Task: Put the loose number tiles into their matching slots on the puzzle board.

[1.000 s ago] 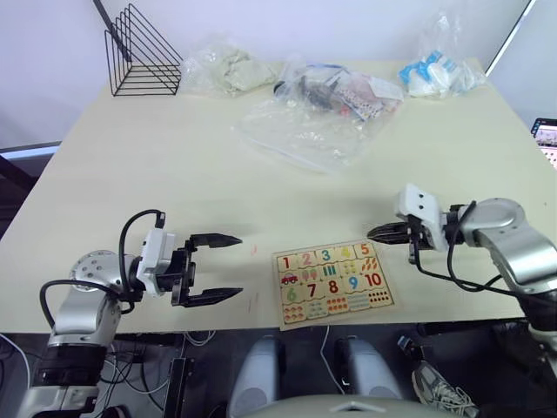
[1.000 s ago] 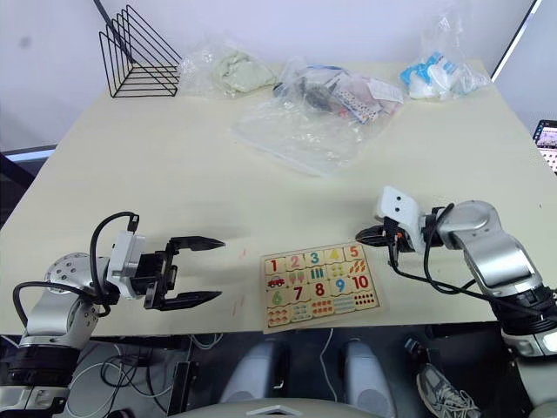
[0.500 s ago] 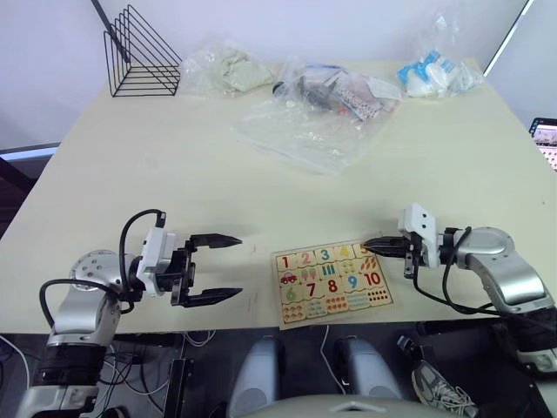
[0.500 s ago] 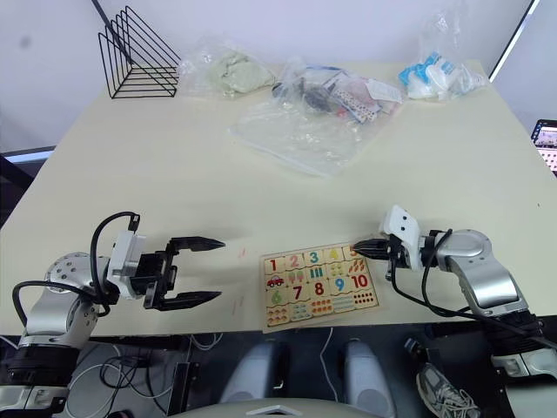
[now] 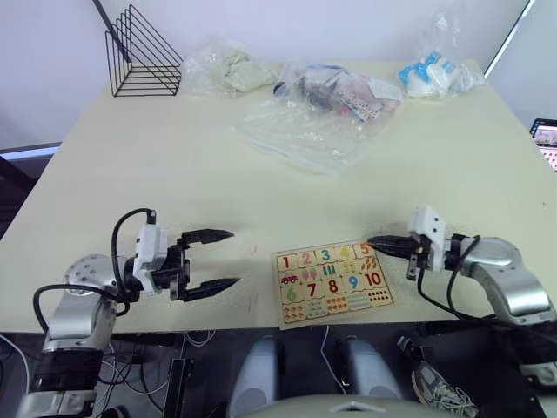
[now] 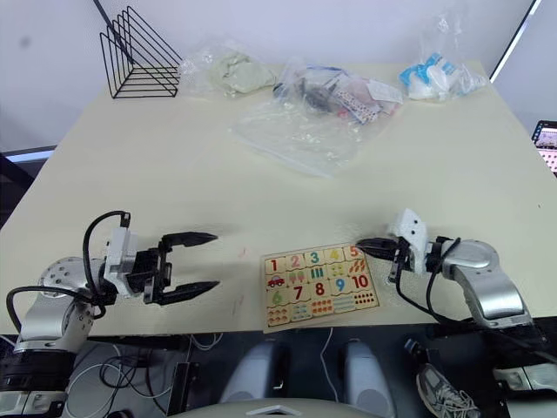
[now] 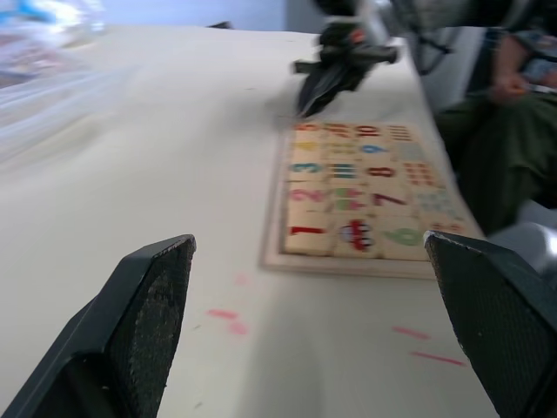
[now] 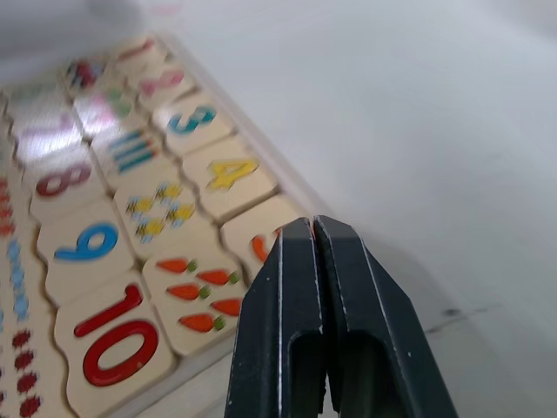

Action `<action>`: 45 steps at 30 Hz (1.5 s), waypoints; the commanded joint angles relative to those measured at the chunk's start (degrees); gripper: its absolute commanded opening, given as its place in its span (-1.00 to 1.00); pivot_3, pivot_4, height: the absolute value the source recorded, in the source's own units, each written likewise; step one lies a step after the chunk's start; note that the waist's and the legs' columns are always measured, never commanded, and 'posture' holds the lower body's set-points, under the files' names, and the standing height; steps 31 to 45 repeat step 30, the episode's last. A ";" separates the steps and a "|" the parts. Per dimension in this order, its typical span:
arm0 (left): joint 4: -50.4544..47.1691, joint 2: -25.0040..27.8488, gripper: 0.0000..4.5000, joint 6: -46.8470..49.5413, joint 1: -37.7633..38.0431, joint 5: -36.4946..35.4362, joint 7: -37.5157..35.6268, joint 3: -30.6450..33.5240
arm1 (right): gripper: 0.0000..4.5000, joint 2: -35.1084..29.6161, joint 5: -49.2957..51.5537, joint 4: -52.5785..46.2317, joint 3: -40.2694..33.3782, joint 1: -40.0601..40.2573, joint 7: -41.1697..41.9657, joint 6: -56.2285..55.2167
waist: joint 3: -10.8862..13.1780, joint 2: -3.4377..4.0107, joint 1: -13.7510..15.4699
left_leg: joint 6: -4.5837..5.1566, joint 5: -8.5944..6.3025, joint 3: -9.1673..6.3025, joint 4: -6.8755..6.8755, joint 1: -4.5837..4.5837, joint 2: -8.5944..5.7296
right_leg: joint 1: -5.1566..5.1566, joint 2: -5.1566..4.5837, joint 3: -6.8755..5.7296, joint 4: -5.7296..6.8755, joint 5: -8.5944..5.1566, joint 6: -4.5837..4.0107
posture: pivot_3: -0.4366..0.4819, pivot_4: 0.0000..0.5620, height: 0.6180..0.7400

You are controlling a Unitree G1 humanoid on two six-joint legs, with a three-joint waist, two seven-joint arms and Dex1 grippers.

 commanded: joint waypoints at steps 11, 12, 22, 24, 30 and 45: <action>0.02 -4.49 1.00 1.24 4.15 3.53 16.06 5.23 | -0.59 2.47 4.66 -3.72 -16.27 12.38 -10.31 -4.36 | -0.01 0.00 0.06 | 0.00 0.00 0.04 -0.01 0.00 -0.01 | 0.02 0.01 0.01 0.01 0.00 0.00 | -0.05 -0.47 1.00; -0.49 -4.69 1.00 3.55 4.82 2.60 17.26 5.55 | -0.38 2.76 5.40 -3.85 -17.38 13.67 -10.40 -4.61 | -0.01 -0.01 0.05 | 0.00 0.00 0.05 -0.01 0.00 -0.01 | 0.01 0.00 0.03 0.01 0.00 0.00 | -0.05 -0.47 1.00; -3.77 -6.42 1.00 5.70 10.05 8.13 31.74 8.42 | 0.94 4.43 9.31 -3.24 -25.13 22.48 -10.36 -8.66 | -0.03 0.01 0.05 | 0.00 0.00 0.01 -0.04 0.11 0.03 | 0.09 -0.01 0.07 -0.01 -0.01 0.00 | -0.05 -0.47 1.00; -4.10 -6.41 1.00 6.13 10.73 8.54 32.87 8.58 | 0.94 4.65 9.31 -2.92 -25.75 23.35 -10.61 -9.31 | -0.03 0.01 0.05 | 0.00 0.00 0.03 -0.05 0.12 0.01 | 0.10 0.00 0.06 -0.01 -0.01 0.00 | -0.05 -0.47 1.00; -4.15 -6.02 1.00 5.76 11.39 8.91 33.30 9.00 | 0.94 4.84 9.07 -2.34 -25.83 24.60 -11.09 -10.49 | -0.09 0.04 0.04 | 0.00 0.00 0.11 -0.08 0.21 0.01 | 0.14 0.00 0.10 0.00 -0.01 -0.01 | -0.05 -0.47 1.00; -4.15 -6.02 1.00 5.76 11.39 8.91 33.30 9.00 | 0.94 4.84 9.07 -2.34 -25.83 24.60 -11.09 -10.49 | -0.09 0.04 0.04 | 0.00 0.00 0.11 -0.08 0.21 0.01 | 0.14 0.00 0.10 0.00 -0.01 -0.01 | -0.05 -0.47 1.00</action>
